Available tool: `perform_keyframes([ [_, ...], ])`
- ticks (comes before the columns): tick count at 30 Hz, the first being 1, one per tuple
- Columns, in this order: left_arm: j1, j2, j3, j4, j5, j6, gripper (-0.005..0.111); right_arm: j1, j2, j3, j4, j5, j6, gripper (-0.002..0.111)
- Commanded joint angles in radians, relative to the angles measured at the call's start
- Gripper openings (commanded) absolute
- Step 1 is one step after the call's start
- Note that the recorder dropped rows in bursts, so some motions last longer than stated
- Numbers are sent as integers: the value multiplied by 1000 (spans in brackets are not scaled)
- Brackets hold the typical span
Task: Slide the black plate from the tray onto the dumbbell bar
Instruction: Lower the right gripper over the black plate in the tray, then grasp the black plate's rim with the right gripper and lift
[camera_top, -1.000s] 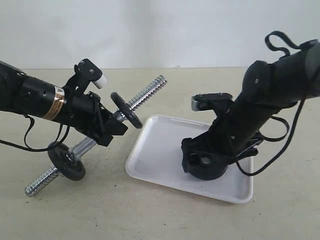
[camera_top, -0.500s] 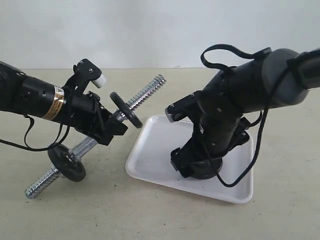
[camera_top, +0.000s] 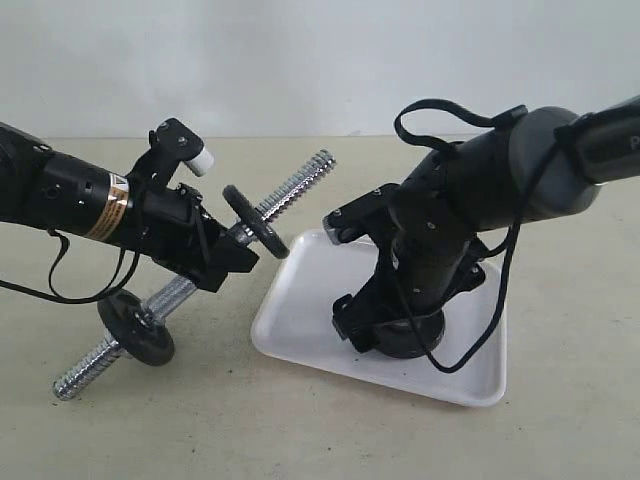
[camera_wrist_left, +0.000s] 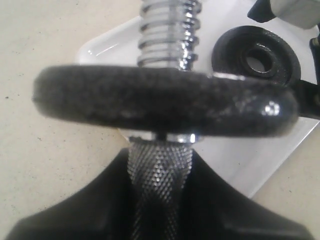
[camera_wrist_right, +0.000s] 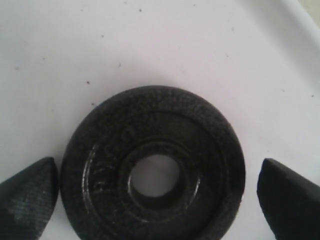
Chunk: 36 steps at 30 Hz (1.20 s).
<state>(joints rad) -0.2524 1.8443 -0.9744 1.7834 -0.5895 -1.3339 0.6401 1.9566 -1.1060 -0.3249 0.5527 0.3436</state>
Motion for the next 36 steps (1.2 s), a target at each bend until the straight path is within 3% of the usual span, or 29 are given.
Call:
perform_keyframes([
  [1,0,-59,-26,-39,-87,-20,4,-2,31,6,5,10,-47,100],
  [12,0,-59,-26,-39,-89,-20,4,-2,31,6,103,-12,-200,100],
  [20,0,-59,-26,-39,-94,-20,4,-18,31,6,115,-17,-200,100],
  [28,0,-59,-26,-39,-94,-20,4,-105,31,6,162,39,-218,100],
  [36,0,-59,-26,-39,-92,-20,4,-110,33,6,269,34,-223,100],
])
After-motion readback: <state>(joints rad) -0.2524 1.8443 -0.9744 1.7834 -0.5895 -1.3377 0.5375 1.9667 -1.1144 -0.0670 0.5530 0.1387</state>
